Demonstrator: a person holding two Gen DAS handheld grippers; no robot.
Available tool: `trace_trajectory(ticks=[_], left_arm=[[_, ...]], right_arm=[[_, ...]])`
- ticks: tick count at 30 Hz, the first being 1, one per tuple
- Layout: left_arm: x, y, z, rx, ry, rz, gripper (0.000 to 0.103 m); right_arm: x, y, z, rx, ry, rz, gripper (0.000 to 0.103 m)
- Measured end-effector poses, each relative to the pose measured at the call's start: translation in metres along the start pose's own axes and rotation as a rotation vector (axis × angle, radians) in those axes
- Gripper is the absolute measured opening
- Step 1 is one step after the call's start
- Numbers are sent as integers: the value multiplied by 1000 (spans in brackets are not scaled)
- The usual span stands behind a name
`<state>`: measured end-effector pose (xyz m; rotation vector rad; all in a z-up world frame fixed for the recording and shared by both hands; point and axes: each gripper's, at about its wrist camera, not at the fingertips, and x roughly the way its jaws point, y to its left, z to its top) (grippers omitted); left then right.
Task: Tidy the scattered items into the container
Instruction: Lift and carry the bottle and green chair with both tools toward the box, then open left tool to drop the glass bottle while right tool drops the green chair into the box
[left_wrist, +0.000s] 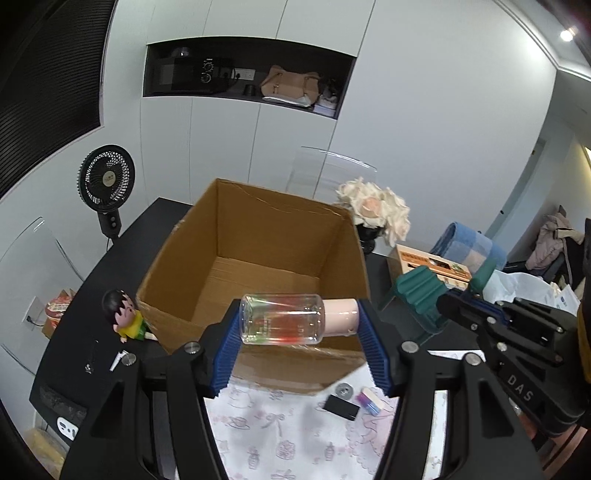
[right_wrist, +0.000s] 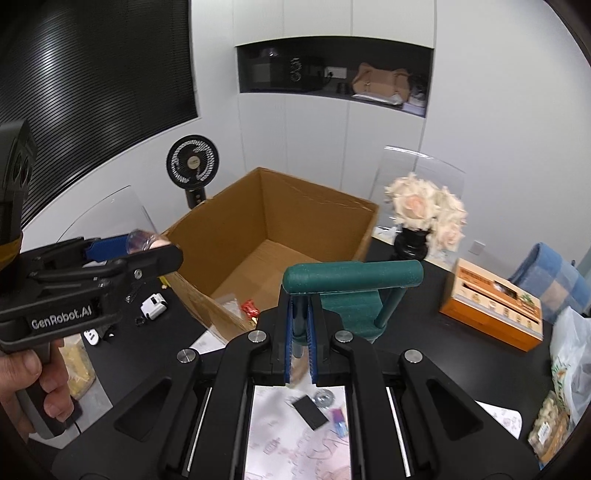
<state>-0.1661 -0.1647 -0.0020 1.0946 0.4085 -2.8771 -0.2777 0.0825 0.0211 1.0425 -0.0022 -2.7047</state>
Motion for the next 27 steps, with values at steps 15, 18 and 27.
trace_trajectory(ticks=[15,18,27], left_arm=[[72,56,33,-46,74,38,58],[93,60,33,-57,114,22,58],[133,66,23,-46,181,48,58]], right_arm=[[101,10,37,49,152,70,7],[121,6,42,67,188,69,7],[169,-7,39,100,281,61,7]])
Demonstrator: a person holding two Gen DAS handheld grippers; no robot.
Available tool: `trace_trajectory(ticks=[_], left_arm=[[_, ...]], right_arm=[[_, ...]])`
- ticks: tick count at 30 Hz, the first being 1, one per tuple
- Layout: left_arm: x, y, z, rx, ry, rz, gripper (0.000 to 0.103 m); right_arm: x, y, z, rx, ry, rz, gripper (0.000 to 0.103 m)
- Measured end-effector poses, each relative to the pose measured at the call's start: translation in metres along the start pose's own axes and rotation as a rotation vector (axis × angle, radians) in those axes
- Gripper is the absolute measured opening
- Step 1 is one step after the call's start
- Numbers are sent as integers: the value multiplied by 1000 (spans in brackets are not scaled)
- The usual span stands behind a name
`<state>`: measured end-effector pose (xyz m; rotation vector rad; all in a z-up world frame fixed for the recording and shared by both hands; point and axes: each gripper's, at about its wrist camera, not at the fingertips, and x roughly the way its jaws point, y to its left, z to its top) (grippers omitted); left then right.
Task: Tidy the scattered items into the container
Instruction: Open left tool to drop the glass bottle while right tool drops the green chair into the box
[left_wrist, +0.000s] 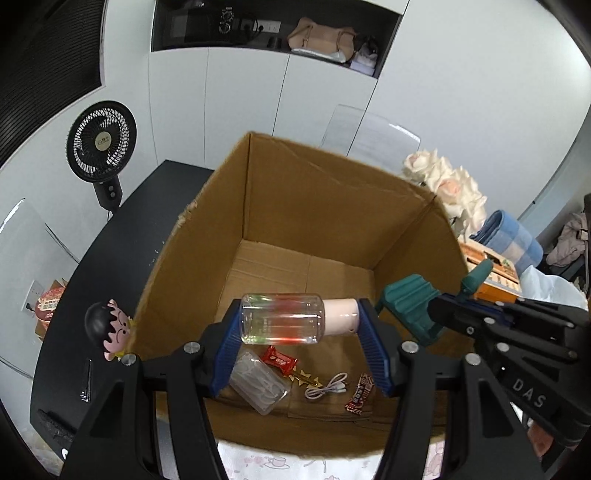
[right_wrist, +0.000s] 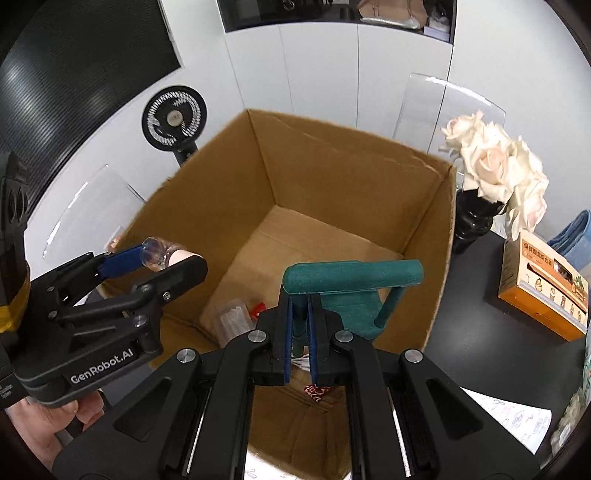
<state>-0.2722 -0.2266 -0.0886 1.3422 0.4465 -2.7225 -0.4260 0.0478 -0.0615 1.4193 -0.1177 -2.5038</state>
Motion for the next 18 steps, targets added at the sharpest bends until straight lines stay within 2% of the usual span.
trace_trajectory(ticks=[9,13,14,15,16,17,18], left_arm=[[7,11,3,-17,6,11,58],[3,9,7,13,-2,17,59],[2,8,7,24,0,17,59],[1,7,7,32,2,17,59],[0,7,8,39,0,24,59],[-1,6,8,45,-3,32,63],[-2,5,8,52,-5,41,66]], right_arm=[[15,4,0,-26,24,-7,7],[9,6,2,-20,7,-9,10],[7,6,2,-20,3,-16,14],[5,6,2,-19,0,-22,29],[3,6,1,-19,-3,-27,40],[1,6,1,-18,-6,-33,57],[-2,5,0,-19,-8,-38,61]])
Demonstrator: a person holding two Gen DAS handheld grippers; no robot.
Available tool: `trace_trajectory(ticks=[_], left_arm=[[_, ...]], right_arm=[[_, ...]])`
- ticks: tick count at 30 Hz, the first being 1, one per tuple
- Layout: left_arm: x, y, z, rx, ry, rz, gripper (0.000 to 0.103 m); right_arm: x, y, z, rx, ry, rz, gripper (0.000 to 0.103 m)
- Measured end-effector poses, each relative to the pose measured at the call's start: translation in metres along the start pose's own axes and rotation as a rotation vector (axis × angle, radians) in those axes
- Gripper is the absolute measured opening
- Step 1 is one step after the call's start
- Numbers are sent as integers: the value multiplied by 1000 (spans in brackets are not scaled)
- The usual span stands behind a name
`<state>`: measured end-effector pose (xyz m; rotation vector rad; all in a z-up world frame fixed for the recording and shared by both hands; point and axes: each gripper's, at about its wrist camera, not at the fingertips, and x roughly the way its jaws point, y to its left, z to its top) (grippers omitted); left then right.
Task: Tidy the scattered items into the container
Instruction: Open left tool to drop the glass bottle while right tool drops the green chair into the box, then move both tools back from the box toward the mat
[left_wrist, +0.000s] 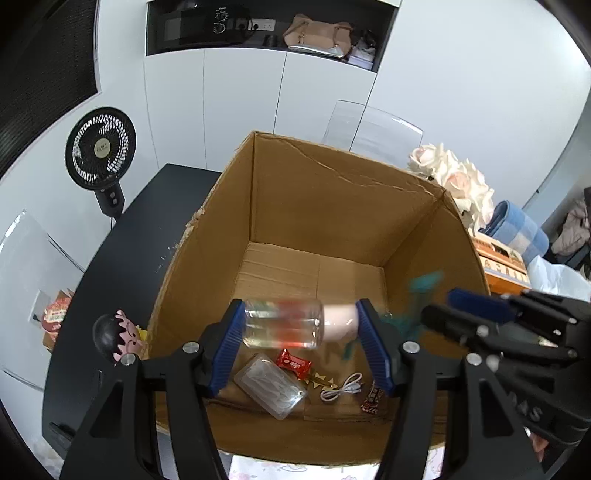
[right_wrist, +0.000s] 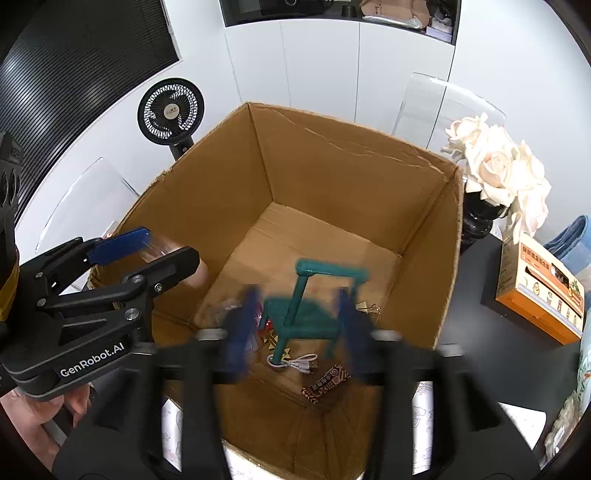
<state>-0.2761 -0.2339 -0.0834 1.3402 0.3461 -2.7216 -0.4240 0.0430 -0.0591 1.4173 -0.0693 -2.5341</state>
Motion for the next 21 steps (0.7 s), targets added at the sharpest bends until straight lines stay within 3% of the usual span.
trace_trajectory(ticks=[2,9,21], left_arm=[[-3,0,0,7,-5,7,74],[-11,2,-1,5,-7,-4,99],[-36,-11,-6,24,-43,-3,102]], right_arm=[[-5,-1,-2,-3,-4,-10,62],[-24,-8,-11,0,-30,-26,82],[-55,-19,-28,32,-74,-16,92]])
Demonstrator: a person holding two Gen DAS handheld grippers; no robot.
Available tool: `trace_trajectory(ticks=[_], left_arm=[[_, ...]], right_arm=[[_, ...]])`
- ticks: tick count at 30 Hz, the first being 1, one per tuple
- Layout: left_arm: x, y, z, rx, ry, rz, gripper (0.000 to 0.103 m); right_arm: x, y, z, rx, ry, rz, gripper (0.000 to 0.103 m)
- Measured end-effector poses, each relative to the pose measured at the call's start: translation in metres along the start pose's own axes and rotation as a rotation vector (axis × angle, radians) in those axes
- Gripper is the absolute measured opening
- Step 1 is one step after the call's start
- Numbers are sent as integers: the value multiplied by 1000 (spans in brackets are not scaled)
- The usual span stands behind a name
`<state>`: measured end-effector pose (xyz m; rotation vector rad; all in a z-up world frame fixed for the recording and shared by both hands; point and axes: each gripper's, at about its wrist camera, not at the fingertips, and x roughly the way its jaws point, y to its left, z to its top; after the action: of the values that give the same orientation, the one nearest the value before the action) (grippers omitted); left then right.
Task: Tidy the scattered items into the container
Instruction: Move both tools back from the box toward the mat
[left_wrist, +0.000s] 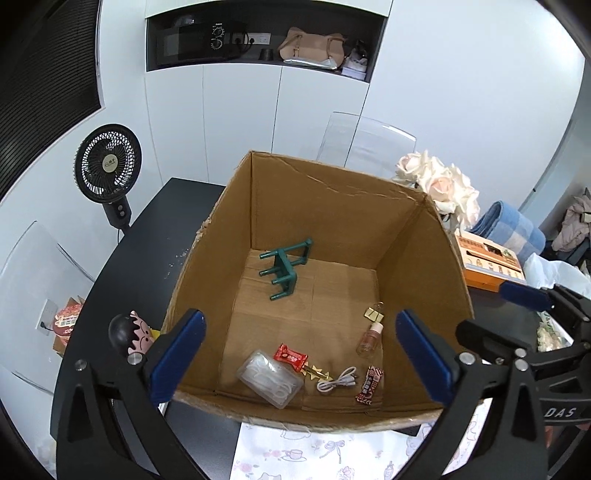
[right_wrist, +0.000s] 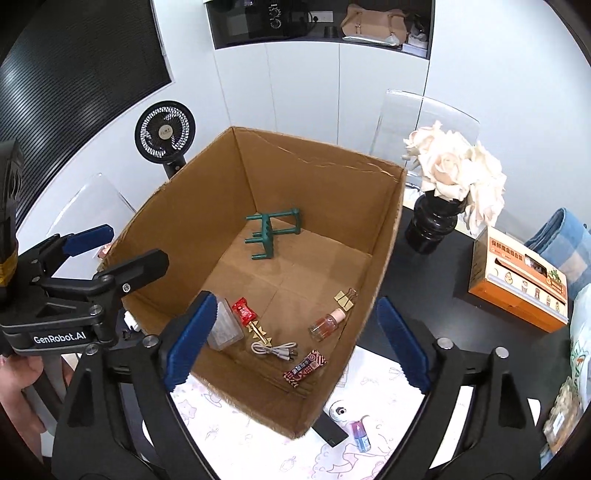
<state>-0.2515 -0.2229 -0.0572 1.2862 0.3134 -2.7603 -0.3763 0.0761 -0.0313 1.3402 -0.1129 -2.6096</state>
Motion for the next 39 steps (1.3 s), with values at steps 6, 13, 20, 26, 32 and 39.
trace_trajectory(ticks=[6,13,20,26,32,39], left_arm=[[-18,-12,-10,5,-14,-18,102],[-32,-33,-45,-1,-12,-49,102],[-40,-69,-98,18,3,-84,102],[-33,-102,-142,57,46,-103,102],[-7,-124,-180,72,110,-118,102],[31,-135,-217,67,169,-121,102]], right_arm=[[-24,-5,-18,-43,-32,-15,103],[-52,-24,-63,-76,-58,-65,103],[-61,-65,-123,0,-44,-70,103],[-52,-93,-170,69,-13,-58,103],[-34,-105,-207,83,25,-61,103],[-11,-112,-237,67,63,-61,97]])
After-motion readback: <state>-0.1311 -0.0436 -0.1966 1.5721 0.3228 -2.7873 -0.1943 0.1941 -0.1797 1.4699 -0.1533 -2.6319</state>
